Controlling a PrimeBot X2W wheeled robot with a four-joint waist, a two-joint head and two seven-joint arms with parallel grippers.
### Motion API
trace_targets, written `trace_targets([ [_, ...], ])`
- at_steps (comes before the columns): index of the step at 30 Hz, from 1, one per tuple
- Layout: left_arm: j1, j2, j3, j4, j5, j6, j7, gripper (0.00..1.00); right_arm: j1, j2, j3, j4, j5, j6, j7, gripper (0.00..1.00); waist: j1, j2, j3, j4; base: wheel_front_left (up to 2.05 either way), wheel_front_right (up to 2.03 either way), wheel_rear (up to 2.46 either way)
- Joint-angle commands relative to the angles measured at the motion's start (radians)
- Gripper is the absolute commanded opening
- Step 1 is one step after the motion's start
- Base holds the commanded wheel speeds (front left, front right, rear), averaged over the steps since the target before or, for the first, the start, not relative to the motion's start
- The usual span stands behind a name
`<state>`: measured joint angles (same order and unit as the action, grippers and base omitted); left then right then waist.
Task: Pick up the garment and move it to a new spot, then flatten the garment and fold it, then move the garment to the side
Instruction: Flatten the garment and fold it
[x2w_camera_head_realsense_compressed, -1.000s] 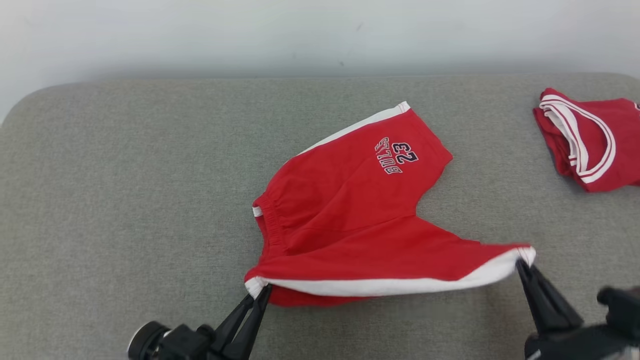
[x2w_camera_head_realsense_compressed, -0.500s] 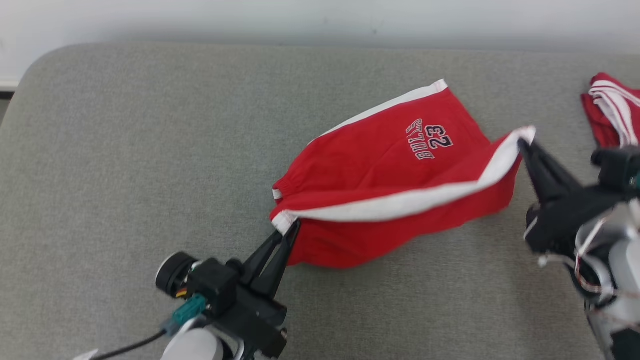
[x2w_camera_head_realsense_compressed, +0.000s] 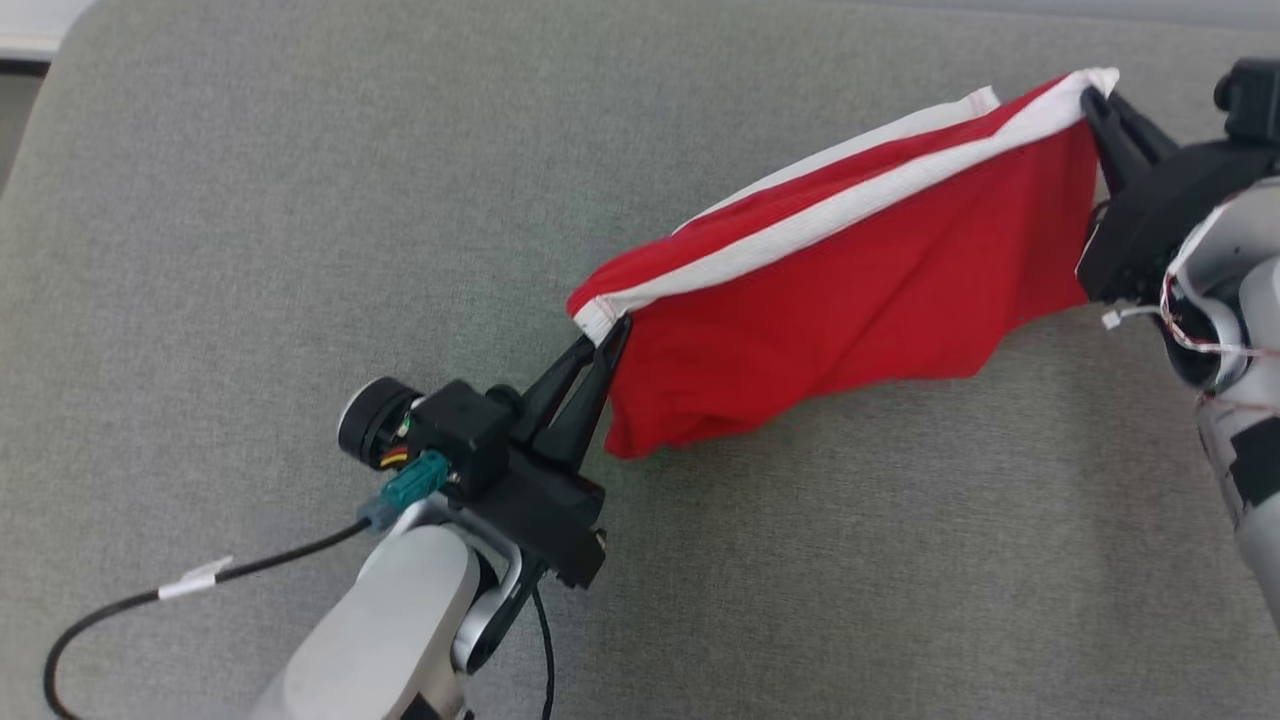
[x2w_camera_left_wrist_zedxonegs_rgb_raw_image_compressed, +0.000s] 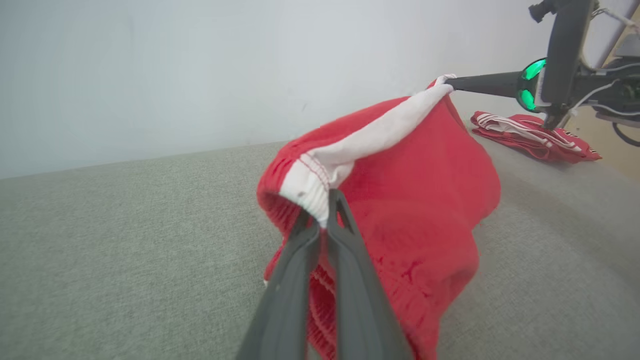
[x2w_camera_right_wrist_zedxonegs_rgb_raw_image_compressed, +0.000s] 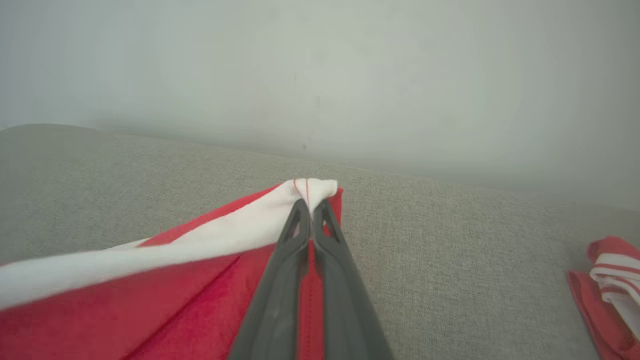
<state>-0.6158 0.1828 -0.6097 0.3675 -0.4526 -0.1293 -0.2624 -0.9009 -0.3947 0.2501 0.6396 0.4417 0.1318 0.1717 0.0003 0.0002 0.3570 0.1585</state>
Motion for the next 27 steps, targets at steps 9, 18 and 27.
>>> trace_targets([
  [9, -0.099, -0.014, -0.008, 0.076, -0.034, -0.001, -0.003, 0.0, -0.173, 0.028, 0.068, 0.202, -0.014, -0.003, -0.055, 0.0, -0.0003, -0.0002, 0.082, 0.023, 0.0, 0.0, 0.0],
  [18, -0.073, -0.025, 0.042, 0.092, 0.002, 0.0, -0.003, 1.0, -0.197, 0.038, 0.14, 0.283, 0.026, -0.003, -0.14, 1.0, -0.0003, -0.0002, 0.052, 0.011, 0.0, 0.0, 0.0],
  [27, 0.082, -0.033, 0.218, -0.065, 0.087, 0.036, -0.003, 1.0, -0.1, -0.01, 0.219, 0.286, 0.126, -0.003, -0.211, 1.0, -0.0003, -0.0002, -0.015, 0.004, 0.0, 0.0, 0.0],
])
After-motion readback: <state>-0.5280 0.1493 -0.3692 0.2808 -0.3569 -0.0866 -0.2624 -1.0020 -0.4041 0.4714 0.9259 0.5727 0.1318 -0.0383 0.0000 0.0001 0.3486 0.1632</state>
